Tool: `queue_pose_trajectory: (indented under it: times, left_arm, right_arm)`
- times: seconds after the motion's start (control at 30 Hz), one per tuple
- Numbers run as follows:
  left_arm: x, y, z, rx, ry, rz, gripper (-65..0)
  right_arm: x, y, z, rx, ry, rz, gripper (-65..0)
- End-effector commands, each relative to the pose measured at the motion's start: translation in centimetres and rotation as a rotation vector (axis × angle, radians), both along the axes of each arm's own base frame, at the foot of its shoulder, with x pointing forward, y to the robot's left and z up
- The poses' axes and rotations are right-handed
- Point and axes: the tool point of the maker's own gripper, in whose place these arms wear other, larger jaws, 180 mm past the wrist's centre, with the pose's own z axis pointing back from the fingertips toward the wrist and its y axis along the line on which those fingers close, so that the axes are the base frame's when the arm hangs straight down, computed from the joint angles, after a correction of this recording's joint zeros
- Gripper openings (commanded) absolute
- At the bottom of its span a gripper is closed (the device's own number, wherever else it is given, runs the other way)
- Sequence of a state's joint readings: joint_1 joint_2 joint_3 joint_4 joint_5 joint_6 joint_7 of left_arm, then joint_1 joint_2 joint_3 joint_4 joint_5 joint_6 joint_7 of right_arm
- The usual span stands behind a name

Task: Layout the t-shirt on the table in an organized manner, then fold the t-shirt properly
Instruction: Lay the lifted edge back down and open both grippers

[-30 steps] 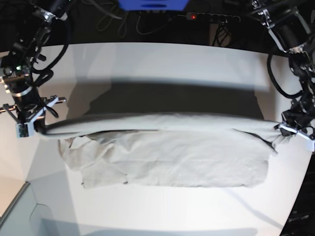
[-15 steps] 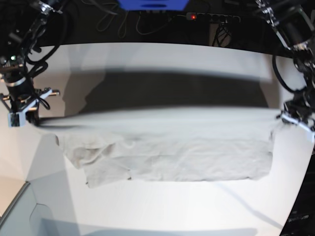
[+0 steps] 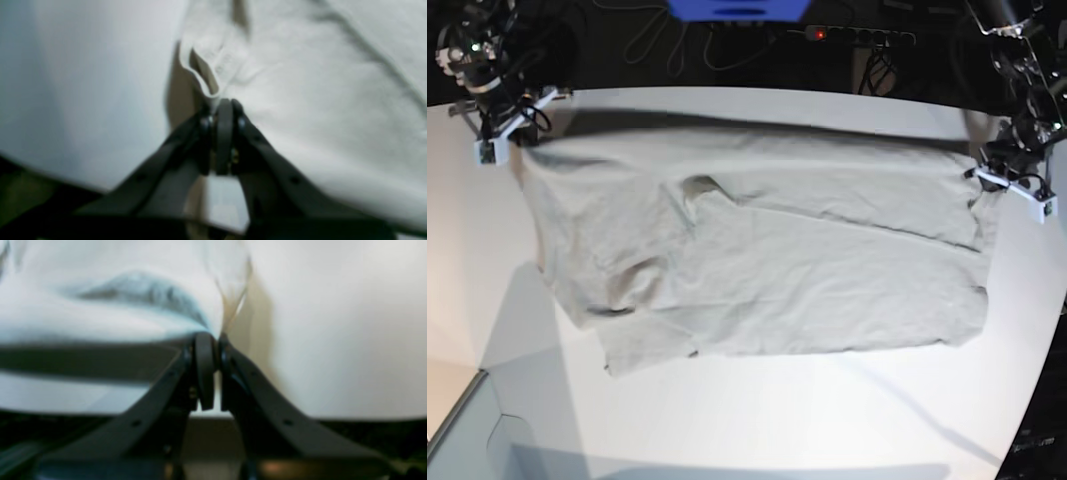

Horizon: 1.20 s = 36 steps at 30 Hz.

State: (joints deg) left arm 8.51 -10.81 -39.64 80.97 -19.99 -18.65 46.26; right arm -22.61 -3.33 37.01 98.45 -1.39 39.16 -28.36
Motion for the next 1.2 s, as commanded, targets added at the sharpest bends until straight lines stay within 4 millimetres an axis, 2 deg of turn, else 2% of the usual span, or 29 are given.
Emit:
queue_pose_trajectory:
  times: [0.0,0.13,0.37,0.47,0.63,0.7,0.73,0.87,0.93,1.0,1.07,1.17]
  left_arm:
    - [0.8,0.7,1.3,0.024,-0.039,-0.005,-65.0]
    - [0.0,0.6,0.8,0.019,-0.018,-0.006,-65.0]
    - [-2.3,0.5,-0.3,0.016,0.025,-0.007,-65.0]
    - [-2.6,0.6,-0.6,0.015,0.031,-0.004,-65.0]
    - [-2.7,0.5,-0.6,0.013,0.034,-0.004,-64.7]
    - [-2.9,0.8,-0.7,0.011,0.04,0.01,-61.1]
    - [-3.2,1.3,-0.5,0.013,0.039,0.031,-56.9]
    - [-3.8,2.0,-0.4,-0.003,0.015,0.102,-33.0]
    - [-3.9,2.3,-0.1,-0.005,0.004,0.116,-25.8]
    - [-3.9,2.5,0.0,-0.002,0.002,0.119,-22.7]
    - [-3.5,2.8,0.7,0.012,-0.021,0.117,-22.7]
    - [-2.6,3.5,2.5,0.044,-0.068,0.121,-22.7]
  right_arm:
    - [0.3,-0.3,0.5,-0.003,-0.026,0.011,-65.0]
    - [-1.4,-0.2,-1.0,0.017,0.028,0.006,-65.0]
    - [-2.7,0.4,-1.1,0.04,-0.025,0.012,-65.0]
    - [-3.0,1.6,-1.5,0.054,-0.009,0.048,-65.0]
    - [-3.1,2.0,-1.6,0.06,-0.004,0.057,-65.0]
    - [-3.2,1.9,-1.6,0.059,-0.002,0.057,-62.1]
    - [-3.2,1.9,-1.6,0.057,-0.002,0.058,-59.1]
    - [-3.0,1.2,-1.2,0.037,-0.01,0.059,-46.8]
    - [-2.8,0.7,-0.7,0.025,-0.02,0.056,-43.6]
    - [-3.0,-0.6,0.1,-0.004,-0.034,0.021,-42.3]
    - [-3.2,-1.6,0.7,-0.02,-0.05,-0.02,-42.0]
    - [-3.1,-3.0,1.8,-0.051,-0.08,-0.065,-41.6]
